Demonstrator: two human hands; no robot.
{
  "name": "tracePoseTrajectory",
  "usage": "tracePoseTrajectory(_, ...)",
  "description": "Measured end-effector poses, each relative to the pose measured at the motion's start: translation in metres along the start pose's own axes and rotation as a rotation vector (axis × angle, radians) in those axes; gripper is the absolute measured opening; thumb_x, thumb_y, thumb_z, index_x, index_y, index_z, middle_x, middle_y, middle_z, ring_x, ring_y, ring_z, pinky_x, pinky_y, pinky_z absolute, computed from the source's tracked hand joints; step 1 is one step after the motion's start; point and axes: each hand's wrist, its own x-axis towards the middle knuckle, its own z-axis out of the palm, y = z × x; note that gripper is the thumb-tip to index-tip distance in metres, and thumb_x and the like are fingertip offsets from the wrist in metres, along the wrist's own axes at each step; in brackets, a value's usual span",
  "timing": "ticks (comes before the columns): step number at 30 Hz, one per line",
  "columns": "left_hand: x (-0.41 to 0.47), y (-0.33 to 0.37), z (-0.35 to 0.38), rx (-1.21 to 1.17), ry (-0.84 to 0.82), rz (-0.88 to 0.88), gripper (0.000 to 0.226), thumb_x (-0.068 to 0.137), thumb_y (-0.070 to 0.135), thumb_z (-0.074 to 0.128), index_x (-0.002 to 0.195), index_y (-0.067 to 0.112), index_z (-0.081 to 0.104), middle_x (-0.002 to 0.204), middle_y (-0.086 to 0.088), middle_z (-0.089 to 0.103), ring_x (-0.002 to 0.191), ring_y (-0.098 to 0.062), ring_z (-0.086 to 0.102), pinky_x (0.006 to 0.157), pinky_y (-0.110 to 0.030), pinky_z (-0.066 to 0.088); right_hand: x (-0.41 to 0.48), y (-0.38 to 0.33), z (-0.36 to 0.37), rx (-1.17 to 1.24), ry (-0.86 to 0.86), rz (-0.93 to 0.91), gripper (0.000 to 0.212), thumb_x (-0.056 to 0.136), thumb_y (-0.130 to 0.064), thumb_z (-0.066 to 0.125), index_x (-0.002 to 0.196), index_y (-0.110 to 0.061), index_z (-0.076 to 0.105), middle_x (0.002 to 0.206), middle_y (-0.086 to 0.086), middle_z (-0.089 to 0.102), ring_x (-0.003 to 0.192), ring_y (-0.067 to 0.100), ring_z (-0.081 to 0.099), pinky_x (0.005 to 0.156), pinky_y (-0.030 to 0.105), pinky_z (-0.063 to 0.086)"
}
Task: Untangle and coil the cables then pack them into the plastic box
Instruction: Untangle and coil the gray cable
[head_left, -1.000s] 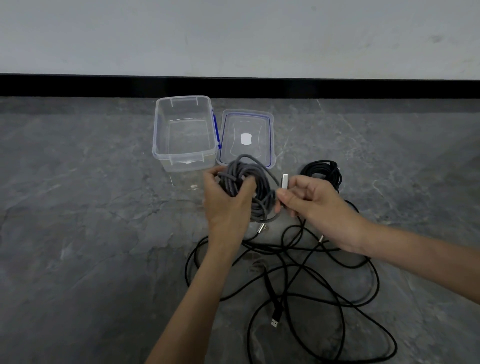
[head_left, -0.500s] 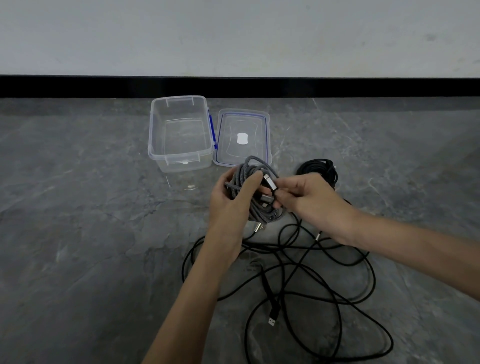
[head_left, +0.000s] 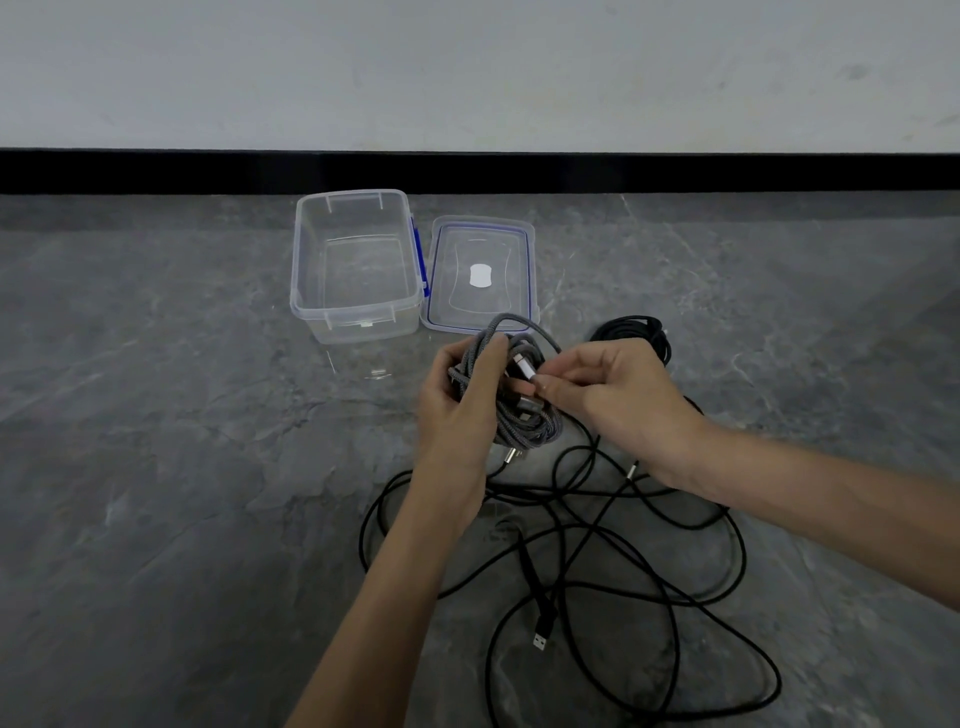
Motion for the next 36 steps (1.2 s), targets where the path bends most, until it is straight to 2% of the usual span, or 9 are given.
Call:
tracePoseTrajectory(5, -0.001, -0.001, 0.003, -0.042, -0.005, -0.011, 0.023, 0.082, 0.025, 0.071, 0.099, 0.012, 0.062, 0.081, -0.009, 0.067, 0.078, -0.024, 0.063, 0.082, -0.044, 0.054, 0.000, -0.002, 0.006, 0.102, 0.045, 0.071, 0.002, 0.086, -0.003, 0.069, 0.087, -0.004, 0.070, 0.080, 0.010, 0.071, 0.067, 0.007, 0.063, 0.065, 0.012, 0.051)
tracePoseTrajectory(7, -0.001, -0.001, 0.005, -0.064, 0.011, -0.018, 0.011, 0.088, 0.016, 0.067, 0.097, 0.011, 0.062, 0.075, -0.007, 0.067, 0.074, -0.022, 0.063, 0.082, -0.044, 0.053, 0.000, -0.002, 0.007, 0.159, 0.056, 0.112, 0.003, 0.086, -0.002, 0.068, 0.088, -0.002, 0.070, 0.085, 0.013, 0.072, 0.074, 0.012, 0.066, 0.074, 0.018, 0.055)
tracePoseTrajectory(10, -0.002, 0.002, 0.007, -0.060, 0.015, -0.035, 0.006, 0.089, 0.012, 0.063, 0.094, 0.010, 0.061, 0.062, -0.003, 0.063, 0.058, -0.014, 0.060, 0.070, -0.034, 0.052, 0.000, -0.001, 0.008, 0.218, 0.079, 0.166, 0.005, 0.088, -0.001, 0.065, 0.087, -0.004, 0.069, 0.095, 0.023, 0.071, 0.087, 0.026, 0.069, 0.092, 0.036, 0.054)
tracePoseTrajectory(12, -0.001, 0.004, 0.008, -0.054, 0.020, -0.047, 0.005, 0.088, 0.010, 0.063, 0.093, 0.010, 0.060, 0.058, 0.000, 0.061, 0.052, -0.011, 0.057, 0.064, -0.030, 0.050, 0.000, -0.002, 0.008, 0.256, 0.081, 0.185, 0.005, 0.088, 0.000, 0.064, 0.088, -0.003, 0.068, 0.096, 0.024, 0.070, 0.094, 0.033, 0.068, 0.096, 0.041, 0.052)
tracePoseTrajectory(15, 0.001, 0.006, 0.009, -0.043, 0.032, -0.047, 0.006, 0.087, 0.010, 0.065, 0.091, 0.012, 0.061, 0.059, 0.001, 0.058, 0.054, -0.010, 0.054, 0.061, -0.029, 0.048, -0.001, -0.003, 0.006, 0.301, 0.061, 0.172, 0.008, 0.088, 0.002, 0.063, 0.085, -0.004, 0.068, 0.080, 0.013, 0.070, 0.081, 0.024, 0.065, 0.089, 0.036, 0.053)
tracePoseTrajectory(20, 0.002, 0.009, 0.011, -0.055, 0.047, -0.098, 0.012, 0.081, 0.014, 0.070, 0.090, 0.014, 0.061, 0.059, 0.003, 0.056, 0.053, -0.009, 0.051, 0.055, -0.025, 0.047, 0.000, -0.002, 0.005, 0.368, 0.052, 0.155, 0.011, 0.088, 0.002, 0.063, 0.083, -0.006, 0.069, 0.076, 0.008, 0.069, 0.076, 0.017, 0.065, 0.080, 0.027, 0.055)
tracePoseTrajectory(25, 0.003, 0.014, 0.011, -0.139, 0.014, -0.209, 0.009, 0.086, 0.008, 0.061, 0.088, 0.012, 0.053, 0.053, 0.003, 0.049, 0.042, -0.006, 0.048, 0.043, -0.017, 0.043, -0.002, -0.002, 0.006, 0.307, 0.044, 0.094, 0.010, 0.086, 0.003, 0.065, 0.082, -0.006, 0.069, 0.071, 0.004, 0.069, 0.066, 0.007, 0.064, 0.071, 0.017, 0.054)
tracePoseTrajectory(31, 0.002, 0.012, 0.005, -0.164, -0.037, -0.313, 0.011, 0.085, 0.010, 0.061, 0.082, 0.015, 0.052, 0.052, 0.005, 0.050, 0.043, -0.008, 0.049, 0.046, -0.018, 0.046, -0.005, -0.004, 0.008, 0.174, 0.032, -0.035, 0.013, 0.083, 0.002, 0.070, 0.078, -0.010, 0.070, 0.071, 0.009, 0.069, 0.067, 0.013, 0.065, 0.069, 0.021, 0.055)
tracePoseTrajectory(36, 0.003, 0.012, 0.006, -0.183, -0.074, -0.331, 0.011, 0.086, 0.010, 0.061, 0.092, 0.013, 0.053, 0.052, 0.006, 0.054, 0.044, -0.008, 0.053, 0.050, -0.020, 0.047, -0.004, -0.005, 0.008, 0.257, 0.062, -0.039, 0.015, 0.082, 0.005, 0.069, 0.076, -0.008, 0.070, 0.069, 0.008, 0.069, 0.067, 0.012, 0.065, 0.066, 0.018, 0.055)
